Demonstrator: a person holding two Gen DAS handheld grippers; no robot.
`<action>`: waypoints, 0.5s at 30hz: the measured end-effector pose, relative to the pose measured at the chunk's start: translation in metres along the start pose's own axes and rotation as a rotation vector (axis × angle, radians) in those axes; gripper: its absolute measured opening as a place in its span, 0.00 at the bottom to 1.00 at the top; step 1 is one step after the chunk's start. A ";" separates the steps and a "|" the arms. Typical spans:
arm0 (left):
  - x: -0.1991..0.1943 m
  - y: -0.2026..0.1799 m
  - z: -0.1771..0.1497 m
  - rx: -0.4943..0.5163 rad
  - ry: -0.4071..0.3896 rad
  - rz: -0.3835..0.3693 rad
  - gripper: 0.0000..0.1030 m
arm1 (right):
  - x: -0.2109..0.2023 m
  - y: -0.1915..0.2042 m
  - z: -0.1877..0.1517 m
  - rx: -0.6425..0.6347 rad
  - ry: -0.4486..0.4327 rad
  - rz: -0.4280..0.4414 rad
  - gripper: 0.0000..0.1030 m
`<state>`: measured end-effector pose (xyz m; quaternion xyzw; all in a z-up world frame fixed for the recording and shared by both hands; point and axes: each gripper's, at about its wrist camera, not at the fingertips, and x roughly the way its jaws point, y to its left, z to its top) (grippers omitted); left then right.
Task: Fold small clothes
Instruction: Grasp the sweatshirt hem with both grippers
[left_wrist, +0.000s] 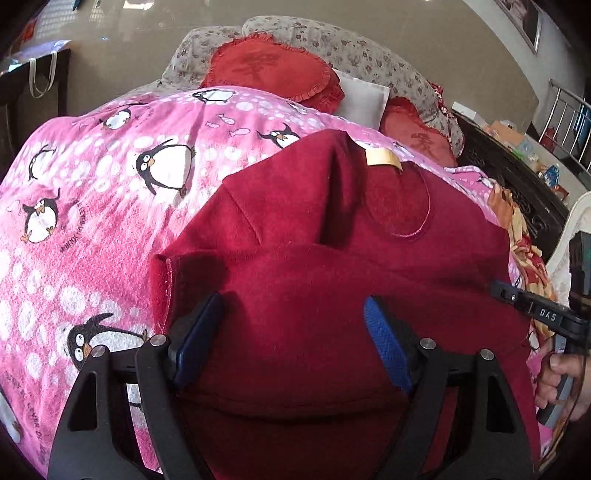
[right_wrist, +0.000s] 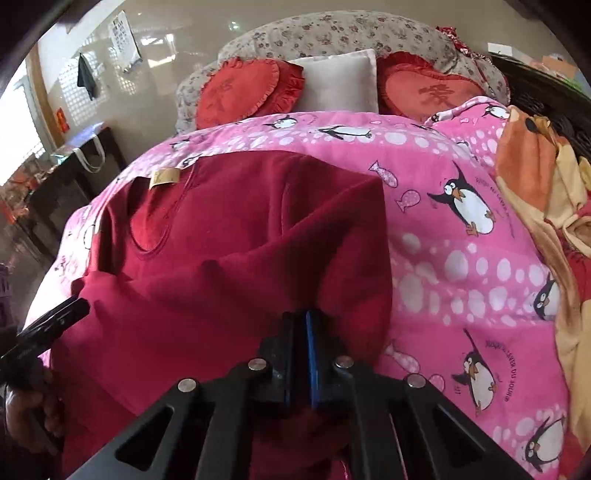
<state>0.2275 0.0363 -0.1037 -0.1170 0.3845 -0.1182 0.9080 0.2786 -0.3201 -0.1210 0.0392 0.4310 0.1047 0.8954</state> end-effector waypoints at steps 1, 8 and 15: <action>0.000 -0.001 0.000 -0.002 -0.002 -0.002 0.77 | 0.001 0.000 0.003 -0.008 0.023 0.002 0.05; -0.003 0.008 -0.001 0.001 -0.001 0.005 0.77 | -0.017 0.017 0.041 0.011 -0.097 -0.082 0.19; -0.004 0.011 -0.003 -0.007 -0.003 -0.004 0.77 | -0.020 0.021 0.035 0.055 -0.065 -0.116 0.21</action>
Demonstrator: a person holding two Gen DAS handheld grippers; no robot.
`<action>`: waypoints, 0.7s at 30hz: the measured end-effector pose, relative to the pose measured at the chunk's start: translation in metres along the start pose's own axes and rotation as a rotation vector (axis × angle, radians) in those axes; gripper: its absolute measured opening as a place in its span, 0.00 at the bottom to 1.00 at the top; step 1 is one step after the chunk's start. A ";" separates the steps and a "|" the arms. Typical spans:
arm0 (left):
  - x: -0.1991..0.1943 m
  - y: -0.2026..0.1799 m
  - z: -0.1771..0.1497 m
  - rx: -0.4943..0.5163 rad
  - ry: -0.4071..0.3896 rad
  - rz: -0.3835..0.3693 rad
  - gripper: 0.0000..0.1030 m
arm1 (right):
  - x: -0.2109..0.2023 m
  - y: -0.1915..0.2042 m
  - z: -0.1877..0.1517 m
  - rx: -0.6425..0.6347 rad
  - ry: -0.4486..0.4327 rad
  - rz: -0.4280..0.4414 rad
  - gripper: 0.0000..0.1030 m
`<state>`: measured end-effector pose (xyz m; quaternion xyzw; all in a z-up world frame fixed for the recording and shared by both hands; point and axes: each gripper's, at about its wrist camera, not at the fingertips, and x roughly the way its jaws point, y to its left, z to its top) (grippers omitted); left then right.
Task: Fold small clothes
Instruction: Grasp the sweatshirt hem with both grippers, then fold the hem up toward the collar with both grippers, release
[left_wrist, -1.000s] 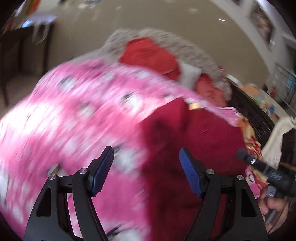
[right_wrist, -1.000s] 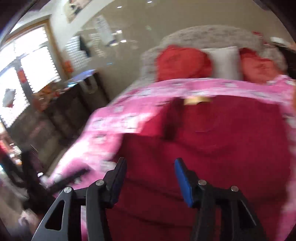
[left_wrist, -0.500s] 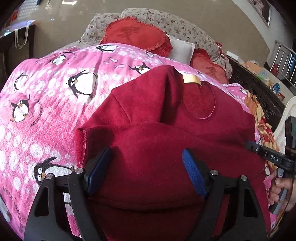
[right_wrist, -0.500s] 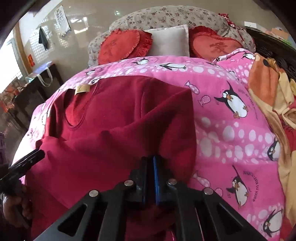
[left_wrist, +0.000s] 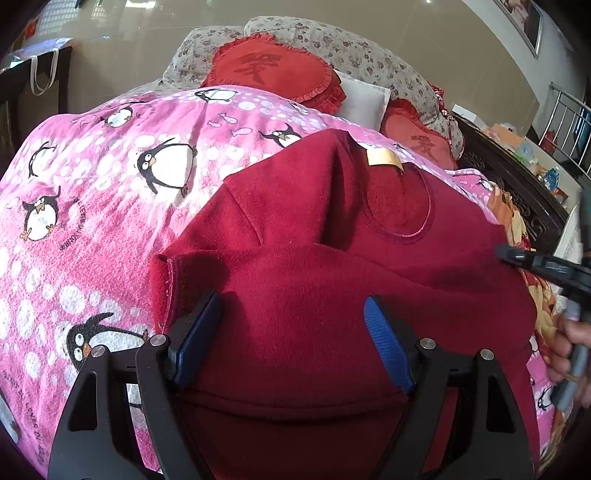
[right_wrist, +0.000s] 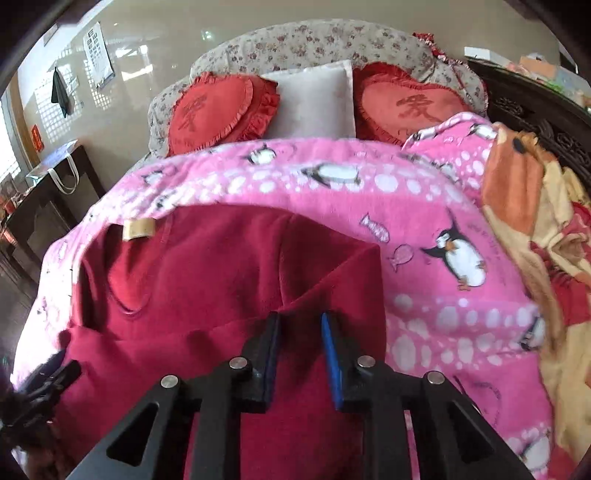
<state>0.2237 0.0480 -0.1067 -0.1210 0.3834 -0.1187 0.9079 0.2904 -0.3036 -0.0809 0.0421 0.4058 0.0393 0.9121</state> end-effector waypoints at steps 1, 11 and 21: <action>0.000 0.002 0.001 0.000 0.000 -0.001 0.77 | -0.015 0.005 -0.002 -0.010 -0.025 0.016 0.23; 0.000 -0.001 0.000 0.026 0.004 0.034 0.77 | -0.017 0.045 -0.099 -0.167 0.011 -0.074 0.49; 0.005 -0.007 0.001 0.040 0.008 0.059 0.77 | -0.017 0.048 -0.102 -0.177 -0.022 -0.059 0.64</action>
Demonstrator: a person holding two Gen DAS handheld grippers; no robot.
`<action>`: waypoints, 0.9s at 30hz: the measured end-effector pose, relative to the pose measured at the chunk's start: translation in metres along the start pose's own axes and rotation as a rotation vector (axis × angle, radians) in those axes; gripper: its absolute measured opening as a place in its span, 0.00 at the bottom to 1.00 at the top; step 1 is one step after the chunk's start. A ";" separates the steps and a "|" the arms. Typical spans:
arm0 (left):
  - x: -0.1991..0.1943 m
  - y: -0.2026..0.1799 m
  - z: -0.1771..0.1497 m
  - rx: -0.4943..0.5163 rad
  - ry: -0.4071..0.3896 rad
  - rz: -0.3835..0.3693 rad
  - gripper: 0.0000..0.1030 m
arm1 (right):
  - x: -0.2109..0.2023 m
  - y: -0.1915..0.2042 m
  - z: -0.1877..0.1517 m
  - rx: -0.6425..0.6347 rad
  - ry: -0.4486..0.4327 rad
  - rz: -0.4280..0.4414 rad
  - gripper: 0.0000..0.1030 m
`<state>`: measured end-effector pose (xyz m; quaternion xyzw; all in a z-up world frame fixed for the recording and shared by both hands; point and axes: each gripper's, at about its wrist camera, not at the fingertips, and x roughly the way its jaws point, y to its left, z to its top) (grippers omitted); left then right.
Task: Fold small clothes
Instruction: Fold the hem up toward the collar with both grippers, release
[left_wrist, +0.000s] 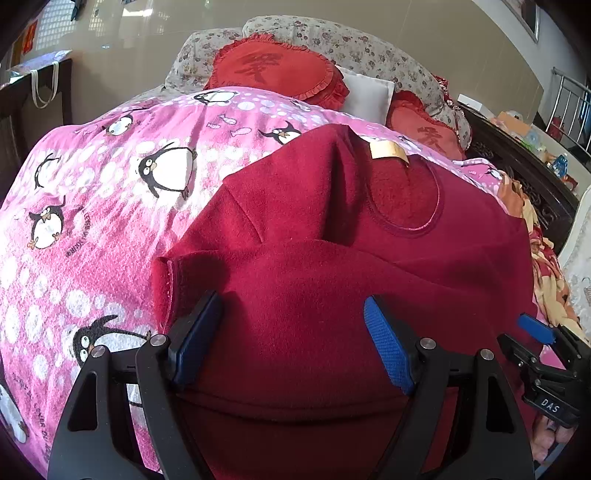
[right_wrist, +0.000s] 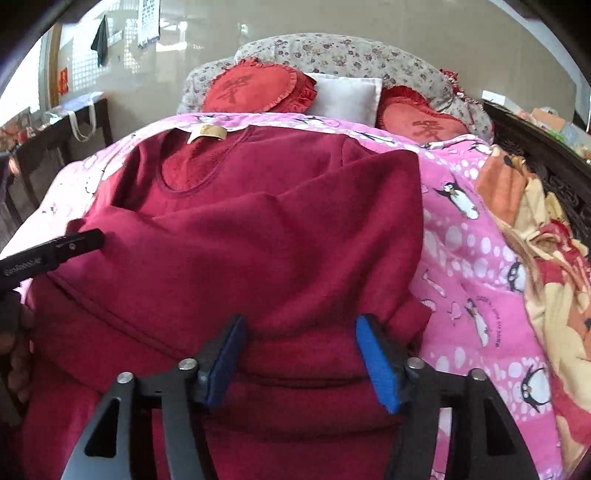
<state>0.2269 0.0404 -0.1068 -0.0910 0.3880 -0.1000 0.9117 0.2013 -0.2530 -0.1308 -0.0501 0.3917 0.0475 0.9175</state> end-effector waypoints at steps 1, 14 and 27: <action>0.000 0.000 0.000 0.001 0.000 0.002 0.77 | 0.001 0.000 0.001 0.001 0.000 0.002 0.64; 0.006 -0.007 0.005 0.057 0.044 0.032 0.78 | -0.005 0.006 0.007 -0.012 0.054 -0.022 0.66; -0.102 0.009 -0.108 0.229 0.305 -0.060 0.78 | -0.126 0.013 -0.121 -0.016 0.190 0.027 0.71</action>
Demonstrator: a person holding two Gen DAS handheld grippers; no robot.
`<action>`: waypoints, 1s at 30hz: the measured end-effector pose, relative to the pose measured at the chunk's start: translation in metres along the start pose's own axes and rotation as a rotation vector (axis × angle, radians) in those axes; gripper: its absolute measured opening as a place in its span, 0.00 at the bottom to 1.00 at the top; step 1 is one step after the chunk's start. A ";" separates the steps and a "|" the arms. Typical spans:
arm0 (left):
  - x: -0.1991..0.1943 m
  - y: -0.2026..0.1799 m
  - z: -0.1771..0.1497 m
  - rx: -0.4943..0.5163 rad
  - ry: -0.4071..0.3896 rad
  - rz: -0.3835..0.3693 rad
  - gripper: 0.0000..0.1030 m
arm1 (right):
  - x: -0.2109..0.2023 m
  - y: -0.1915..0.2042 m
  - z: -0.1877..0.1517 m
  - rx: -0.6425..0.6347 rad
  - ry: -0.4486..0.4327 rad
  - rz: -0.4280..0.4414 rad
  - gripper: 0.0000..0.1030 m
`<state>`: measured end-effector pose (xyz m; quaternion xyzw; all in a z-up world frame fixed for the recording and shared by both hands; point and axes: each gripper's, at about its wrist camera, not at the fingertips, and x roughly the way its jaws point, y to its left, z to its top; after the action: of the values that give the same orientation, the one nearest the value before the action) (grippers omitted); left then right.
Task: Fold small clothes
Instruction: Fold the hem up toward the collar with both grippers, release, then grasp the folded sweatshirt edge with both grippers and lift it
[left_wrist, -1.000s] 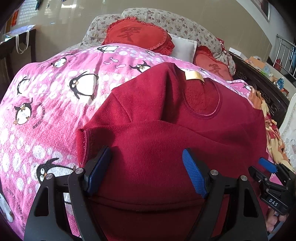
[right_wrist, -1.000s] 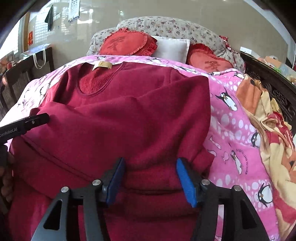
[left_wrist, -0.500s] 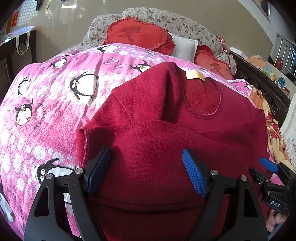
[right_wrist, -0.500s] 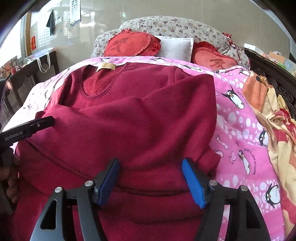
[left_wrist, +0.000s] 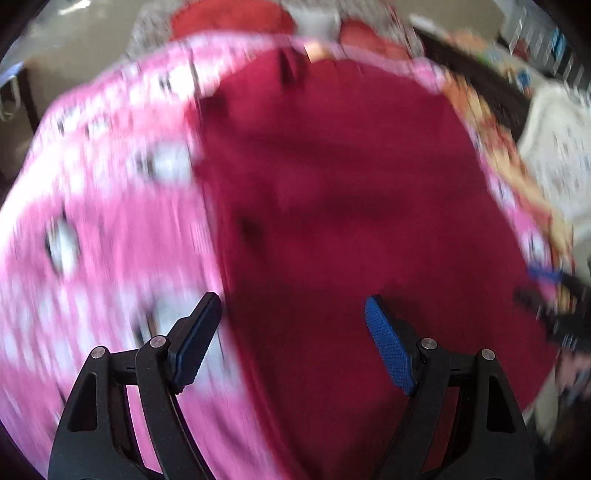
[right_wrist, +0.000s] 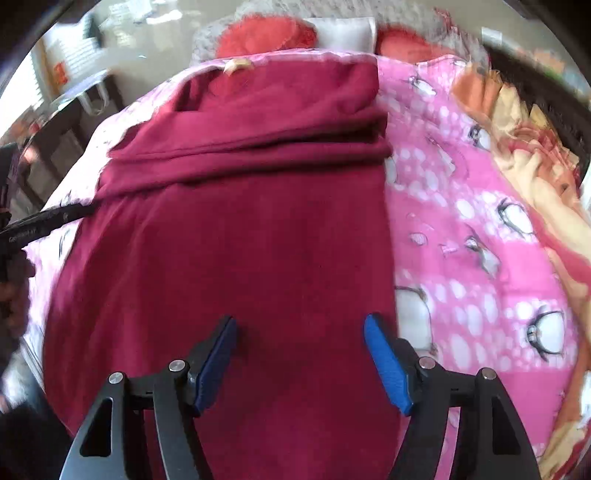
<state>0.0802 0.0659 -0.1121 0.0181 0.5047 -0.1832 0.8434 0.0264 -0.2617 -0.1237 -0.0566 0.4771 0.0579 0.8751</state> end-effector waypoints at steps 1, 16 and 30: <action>-0.006 -0.007 -0.011 0.036 -0.021 0.026 0.78 | -0.005 0.002 -0.005 -0.014 0.014 -0.012 0.71; -0.068 -0.012 -0.119 -0.107 -0.097 -0.250 0.92 | -0.061 -0.030 -0.120 0.229 -0.066 0.237 0.71; -0.068 -0.024 -0.120 -0.143 -0.022 -0.514 0.92 | -0.075 -0.034 -0.113 0.293 -0.184 0.353 0.48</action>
<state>-0.0580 0.0894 -0.1088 -0.1725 0.4953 -0.3556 0.7736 -0.1025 -0.3162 -0.1196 0.1605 0.4013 0.1450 0.8900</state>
